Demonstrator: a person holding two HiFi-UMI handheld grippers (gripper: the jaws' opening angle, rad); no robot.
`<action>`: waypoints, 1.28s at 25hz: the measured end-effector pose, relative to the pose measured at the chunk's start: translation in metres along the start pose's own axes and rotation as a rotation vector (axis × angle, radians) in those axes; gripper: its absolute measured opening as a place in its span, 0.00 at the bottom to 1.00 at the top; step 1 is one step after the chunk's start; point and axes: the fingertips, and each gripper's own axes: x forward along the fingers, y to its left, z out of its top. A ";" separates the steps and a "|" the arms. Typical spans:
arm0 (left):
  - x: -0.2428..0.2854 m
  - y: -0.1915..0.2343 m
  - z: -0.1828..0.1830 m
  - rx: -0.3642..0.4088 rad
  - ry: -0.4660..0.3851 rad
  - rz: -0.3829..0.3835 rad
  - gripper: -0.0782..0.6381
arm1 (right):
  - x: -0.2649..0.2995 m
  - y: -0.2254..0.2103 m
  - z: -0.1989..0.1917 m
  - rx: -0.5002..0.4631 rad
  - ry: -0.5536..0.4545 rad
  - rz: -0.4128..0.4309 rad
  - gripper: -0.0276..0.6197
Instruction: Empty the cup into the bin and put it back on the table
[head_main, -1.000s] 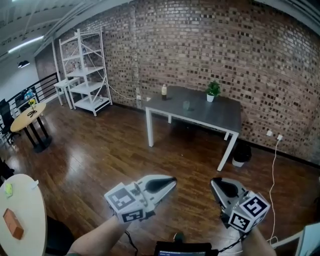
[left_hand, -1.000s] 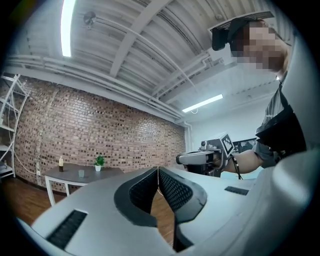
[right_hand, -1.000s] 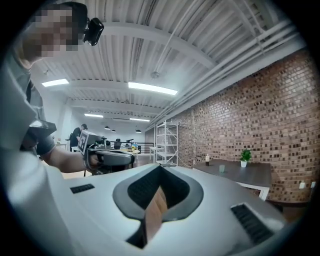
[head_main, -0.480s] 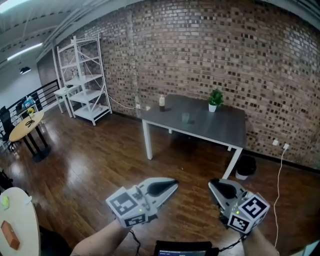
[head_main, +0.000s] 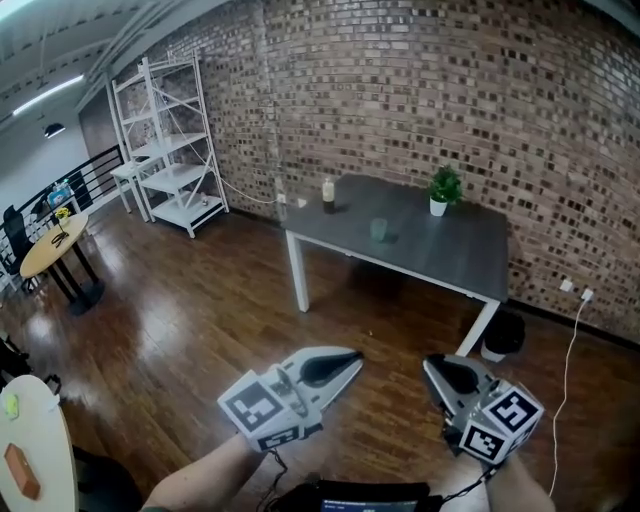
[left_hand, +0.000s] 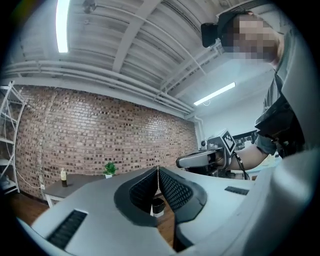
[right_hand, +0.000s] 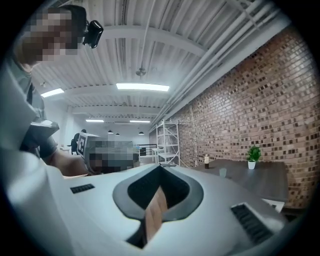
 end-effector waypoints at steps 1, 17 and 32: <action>0.003 0.010 -0.002 0.003 -0.009 0.008 0.11 | 0.007 -0.006 0.000 -0.002 0.000 -0.002 0.05; 0.051 0.166 -0.011 0.077 -0.098 -0.165 0.11 | 0.149 -0.102 0.025 -0.014 0.000 -0.095 0.05; 0.127 0.285 -0.048 0.013 -0.047 -0.155 0.11 | 0.239 -0.212 0.023 0.020 0.029 -0.087 0.05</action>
